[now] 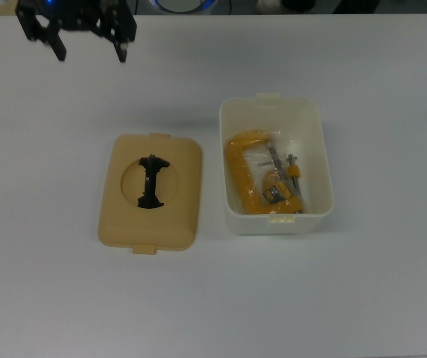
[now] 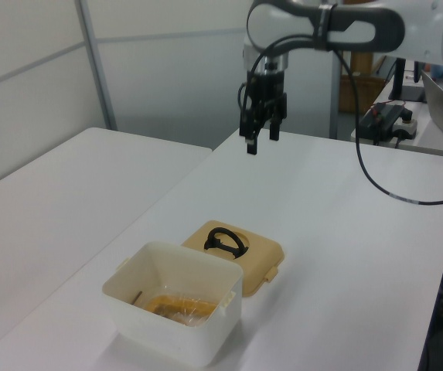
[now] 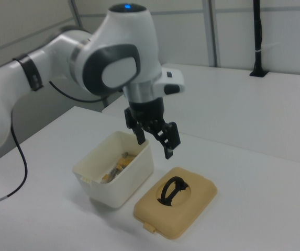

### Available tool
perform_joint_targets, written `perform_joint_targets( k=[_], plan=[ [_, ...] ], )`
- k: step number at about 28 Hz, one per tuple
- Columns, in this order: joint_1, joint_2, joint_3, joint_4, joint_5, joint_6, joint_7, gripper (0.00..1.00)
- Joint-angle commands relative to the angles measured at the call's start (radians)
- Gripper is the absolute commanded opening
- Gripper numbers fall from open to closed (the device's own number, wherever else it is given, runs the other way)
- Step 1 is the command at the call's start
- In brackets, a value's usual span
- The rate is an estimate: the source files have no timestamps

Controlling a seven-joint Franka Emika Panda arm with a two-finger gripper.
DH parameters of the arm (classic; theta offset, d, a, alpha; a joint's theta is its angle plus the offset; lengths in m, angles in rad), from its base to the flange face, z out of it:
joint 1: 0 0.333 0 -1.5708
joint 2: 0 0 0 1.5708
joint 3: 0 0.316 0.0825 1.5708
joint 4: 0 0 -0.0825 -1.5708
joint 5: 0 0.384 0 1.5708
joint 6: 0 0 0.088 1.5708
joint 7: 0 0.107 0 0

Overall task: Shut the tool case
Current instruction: 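Move the gripper over the tan lid and lower toward its black handle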

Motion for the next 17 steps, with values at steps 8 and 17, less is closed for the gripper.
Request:
perform_joint_targets(
  k=[8, 17],
  plan=[
    [0.081, 0.037, 0.002, -0.151, -0.024, 0.272, 0.12, 1.0],
    [0.096, 0.112, 0.028, -0.154, -0.11, 0.361, 0.254, 1.0]
  ],
)
